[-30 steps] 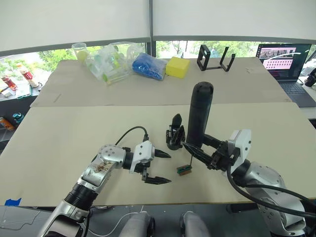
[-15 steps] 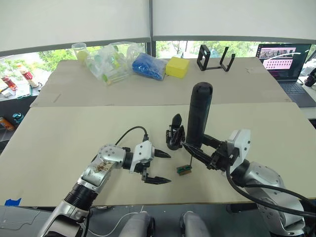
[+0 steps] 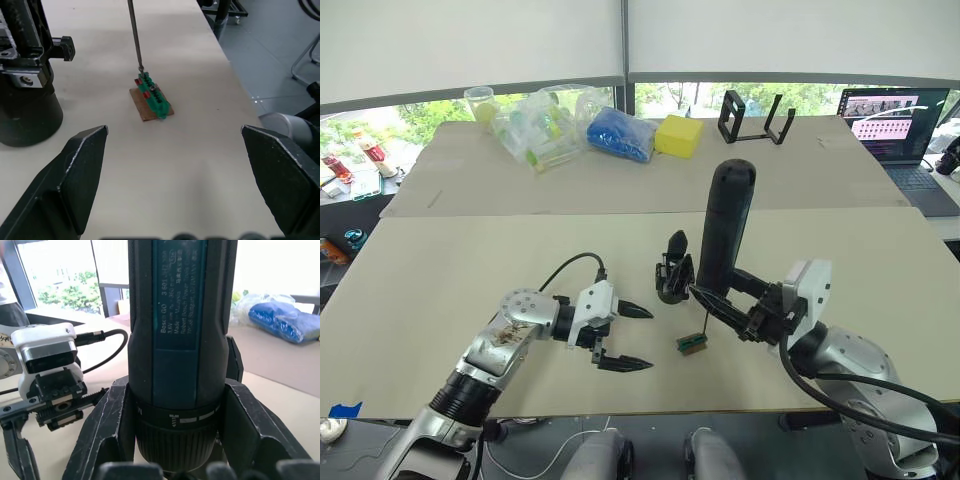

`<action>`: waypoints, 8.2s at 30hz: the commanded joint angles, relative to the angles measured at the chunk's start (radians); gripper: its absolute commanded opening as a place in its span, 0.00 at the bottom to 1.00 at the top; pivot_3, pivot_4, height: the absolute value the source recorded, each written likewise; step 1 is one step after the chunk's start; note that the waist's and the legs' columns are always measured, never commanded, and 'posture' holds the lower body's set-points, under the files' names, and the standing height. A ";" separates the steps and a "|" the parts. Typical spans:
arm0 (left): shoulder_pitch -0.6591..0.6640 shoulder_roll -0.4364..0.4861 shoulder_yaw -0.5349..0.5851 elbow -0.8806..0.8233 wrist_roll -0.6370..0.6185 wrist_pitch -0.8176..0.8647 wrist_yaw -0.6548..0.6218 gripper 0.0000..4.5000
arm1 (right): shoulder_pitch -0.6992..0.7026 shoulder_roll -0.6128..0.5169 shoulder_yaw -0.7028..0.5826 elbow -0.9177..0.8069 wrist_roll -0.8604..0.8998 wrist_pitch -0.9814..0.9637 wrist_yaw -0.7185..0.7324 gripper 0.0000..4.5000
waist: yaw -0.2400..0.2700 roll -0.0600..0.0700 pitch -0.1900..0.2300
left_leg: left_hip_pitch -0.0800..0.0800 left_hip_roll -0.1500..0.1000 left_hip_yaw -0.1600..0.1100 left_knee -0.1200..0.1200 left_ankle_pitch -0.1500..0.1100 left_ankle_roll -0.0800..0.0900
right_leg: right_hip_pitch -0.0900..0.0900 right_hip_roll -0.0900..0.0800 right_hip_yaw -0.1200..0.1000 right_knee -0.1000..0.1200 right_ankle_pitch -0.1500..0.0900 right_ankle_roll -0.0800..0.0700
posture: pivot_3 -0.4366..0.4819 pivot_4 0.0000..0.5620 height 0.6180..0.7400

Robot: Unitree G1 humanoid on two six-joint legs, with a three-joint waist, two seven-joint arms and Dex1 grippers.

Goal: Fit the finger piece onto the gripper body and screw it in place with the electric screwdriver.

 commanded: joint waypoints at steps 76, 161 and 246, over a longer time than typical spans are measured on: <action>-0.398 -0.212 0.083 0.563 0.159 -0.207 -0.028 1.00 | -0.719 -0.018 0.074 0.365 0.087 0.200 0.248 0.42 | -0.003 -0.009 0.006 | -0.015 -0.001 0.000 0.009 0.000 0.001 | -0.013 -0.001 -0.003 0.013 0.001 0.001 | 0.48 0.27 1.00; -0.401 -0.230 0.076 0.579 0.165 -0.230 -0.020 1.00 | -0.697 0.017 -0.008 0.354 0.129 0.245 0.213 0.42 | -0.004 -0.009 0.006 | -0.015 -0.001 0.000 0.010 0.000 0.001 | -0.014 -0.001 -0.003 0.014 0.001 0.001 | 0.48 0.27 1.00; -0.387 -0.226 0.079 0.562 0.162 -0.224 -0.015 1.00 | -0.629 0.057 0.036 0.349 0.040 0.144 0.244 0.42 | -0.004 -0.009 0.006 | -0.015 -0.001 0.001 0.010 0.000 0.001 | -0.014 0.000 -0.003 0.014 0.001 0.001 | 0.48 0.27 1.00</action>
